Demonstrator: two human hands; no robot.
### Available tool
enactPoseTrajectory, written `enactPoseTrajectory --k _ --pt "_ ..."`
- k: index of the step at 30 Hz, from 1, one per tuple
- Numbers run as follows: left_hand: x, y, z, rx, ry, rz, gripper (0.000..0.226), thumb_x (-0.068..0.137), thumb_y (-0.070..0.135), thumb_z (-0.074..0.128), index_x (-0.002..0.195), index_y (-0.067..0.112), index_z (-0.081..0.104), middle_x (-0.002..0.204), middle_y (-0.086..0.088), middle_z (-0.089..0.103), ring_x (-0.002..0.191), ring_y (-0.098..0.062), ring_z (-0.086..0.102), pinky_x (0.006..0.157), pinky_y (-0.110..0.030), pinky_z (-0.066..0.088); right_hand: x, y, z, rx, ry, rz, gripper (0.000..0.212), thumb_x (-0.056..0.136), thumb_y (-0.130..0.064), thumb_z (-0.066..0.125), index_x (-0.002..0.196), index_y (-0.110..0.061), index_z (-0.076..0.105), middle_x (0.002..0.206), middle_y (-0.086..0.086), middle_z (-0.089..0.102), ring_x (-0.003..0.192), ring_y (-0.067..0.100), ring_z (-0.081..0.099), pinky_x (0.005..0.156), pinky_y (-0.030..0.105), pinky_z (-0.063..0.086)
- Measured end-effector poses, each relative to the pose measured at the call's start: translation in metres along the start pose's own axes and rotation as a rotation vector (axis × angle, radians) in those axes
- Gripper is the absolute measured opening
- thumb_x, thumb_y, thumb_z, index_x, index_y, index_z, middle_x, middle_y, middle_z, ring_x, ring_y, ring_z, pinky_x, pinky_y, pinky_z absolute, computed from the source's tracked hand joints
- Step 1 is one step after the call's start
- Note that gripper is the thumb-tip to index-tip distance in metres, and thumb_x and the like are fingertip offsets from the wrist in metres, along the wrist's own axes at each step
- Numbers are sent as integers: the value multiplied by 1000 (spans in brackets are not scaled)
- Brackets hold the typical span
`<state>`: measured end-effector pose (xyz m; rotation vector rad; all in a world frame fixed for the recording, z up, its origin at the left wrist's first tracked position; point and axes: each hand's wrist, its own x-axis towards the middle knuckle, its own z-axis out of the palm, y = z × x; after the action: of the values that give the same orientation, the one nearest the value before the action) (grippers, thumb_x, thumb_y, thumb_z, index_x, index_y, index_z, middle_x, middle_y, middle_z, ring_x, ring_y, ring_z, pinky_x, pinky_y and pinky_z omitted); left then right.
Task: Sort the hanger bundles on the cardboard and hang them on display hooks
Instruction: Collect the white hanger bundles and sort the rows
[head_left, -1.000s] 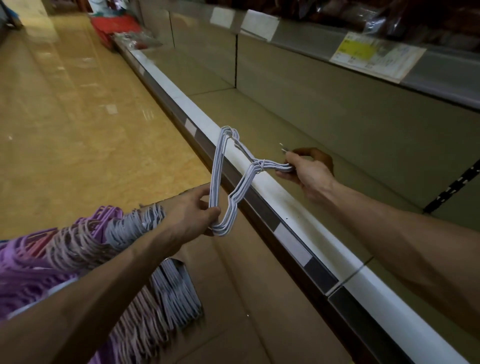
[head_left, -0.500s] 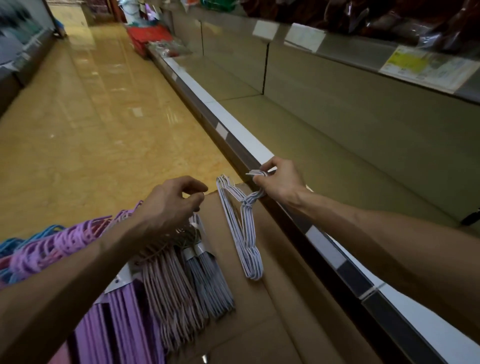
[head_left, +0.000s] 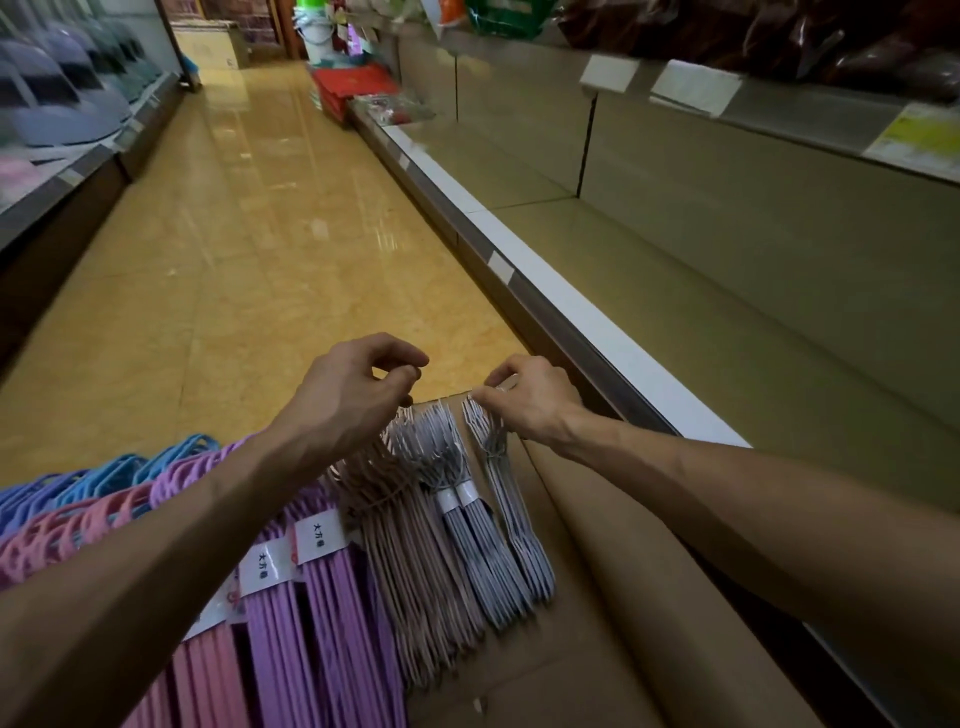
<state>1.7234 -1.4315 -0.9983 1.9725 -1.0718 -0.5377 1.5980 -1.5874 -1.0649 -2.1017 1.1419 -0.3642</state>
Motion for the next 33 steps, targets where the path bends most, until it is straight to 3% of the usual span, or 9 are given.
enactPoseTrajectory --k 9,13,17,21,26,33 --pt "-5 -4 -17 37 22 -3 19 100 22 53 110 25 68 109 8 66 89 -8 69 85 -39 58 -14 -15 17 91 -191 -102 30 99 -28 50 124 -23 66 128 0 66 116 19 61 101 44 52" --pt "-8 -10 -27 61 31 -11 19 100 22 52 110 26 68 109 8 67 88 -8 70 86 -39 57 -17 -16 18 93 -193 -118 32 100 -32 53 130 -25 62 132 2 63 118 20 60 102 43 51" --pt "-13 -15 -40 72 47 -16 19 100 22 52 109 27 68 109 7 67 88 -8 69 86 -39 57 -20 -12 14 105 -157 -107 39 100 -34 54 137 -24 52 123 5 65 103 17 63 91 37 56" --pt "-21 -18 -56 113 59 -3 18 100 23 53 108 28 68 107 8 68 88 -8 69 83 -44 59 -25 -12 8 -25 -64 -158 37 99 -39 52 133 -23 51 120 3 63 100 17 64 92 44 56" --pt "-38 -23 -87 173 112 0 18 100 23 53 112 26 66 104 9 70 87 -7 69 84 -39 58 -44 -35 6 -206 -35 -271 31 99 -45 50 120 -23 55 111 -1 62 93 14 62 85 42 57" --pt "-73 -29 -137 193 213 -2 18 101 25 51 112 25 65 99 8 70 86 -9 70 81 -39 59 -105 -80 24 -260 -161 -591 16 98 -41 52 96 -25 53 94 -7 58 85 12 55 80 42 53"
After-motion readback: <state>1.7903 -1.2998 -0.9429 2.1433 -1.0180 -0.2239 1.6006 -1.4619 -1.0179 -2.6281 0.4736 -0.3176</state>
